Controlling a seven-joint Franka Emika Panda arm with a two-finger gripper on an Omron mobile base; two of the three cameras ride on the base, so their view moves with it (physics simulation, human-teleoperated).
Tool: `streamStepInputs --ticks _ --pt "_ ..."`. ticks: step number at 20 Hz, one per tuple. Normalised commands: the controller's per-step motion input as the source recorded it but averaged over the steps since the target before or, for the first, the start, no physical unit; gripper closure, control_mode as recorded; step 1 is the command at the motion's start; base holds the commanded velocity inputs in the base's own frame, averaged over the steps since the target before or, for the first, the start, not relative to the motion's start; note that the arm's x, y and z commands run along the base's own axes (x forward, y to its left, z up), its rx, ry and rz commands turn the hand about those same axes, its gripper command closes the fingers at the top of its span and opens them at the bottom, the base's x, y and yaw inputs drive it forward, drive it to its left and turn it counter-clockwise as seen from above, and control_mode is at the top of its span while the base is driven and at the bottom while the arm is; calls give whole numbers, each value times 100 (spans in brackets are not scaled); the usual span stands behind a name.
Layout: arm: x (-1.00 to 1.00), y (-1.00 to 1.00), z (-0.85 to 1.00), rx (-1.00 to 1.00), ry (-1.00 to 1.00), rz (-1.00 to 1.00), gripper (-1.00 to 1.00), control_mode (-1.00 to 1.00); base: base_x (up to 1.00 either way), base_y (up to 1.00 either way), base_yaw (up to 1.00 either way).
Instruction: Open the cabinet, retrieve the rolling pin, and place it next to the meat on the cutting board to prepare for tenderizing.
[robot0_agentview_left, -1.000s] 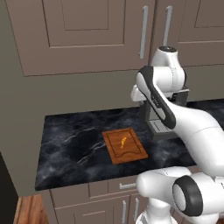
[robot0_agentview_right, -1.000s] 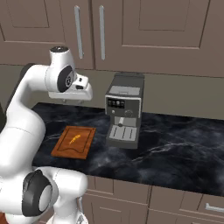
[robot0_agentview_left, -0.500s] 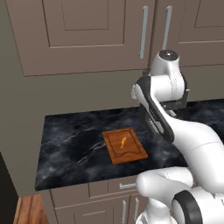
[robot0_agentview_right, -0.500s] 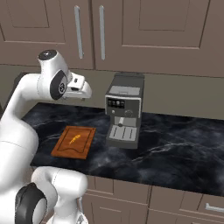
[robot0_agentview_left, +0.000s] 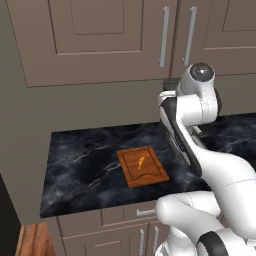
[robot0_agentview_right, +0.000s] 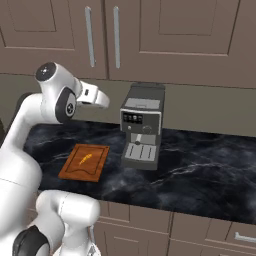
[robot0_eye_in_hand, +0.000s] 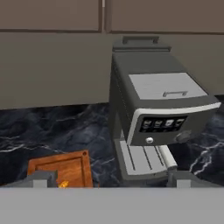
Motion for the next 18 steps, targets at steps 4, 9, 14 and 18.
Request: streamStepInputs --ticks 4,9,14,18 --pt "0 -35 32 -4 -24 0 -100 -100 0 0 0" --pt "0 -29 38 -5 -30 0 -100 -100 0 0 0" --pt "0 -22 38 -1 -27 3 -100 -100 0 0 0" --pt "0 -19 43 0 -21 9 -100 -100 0 0 0"
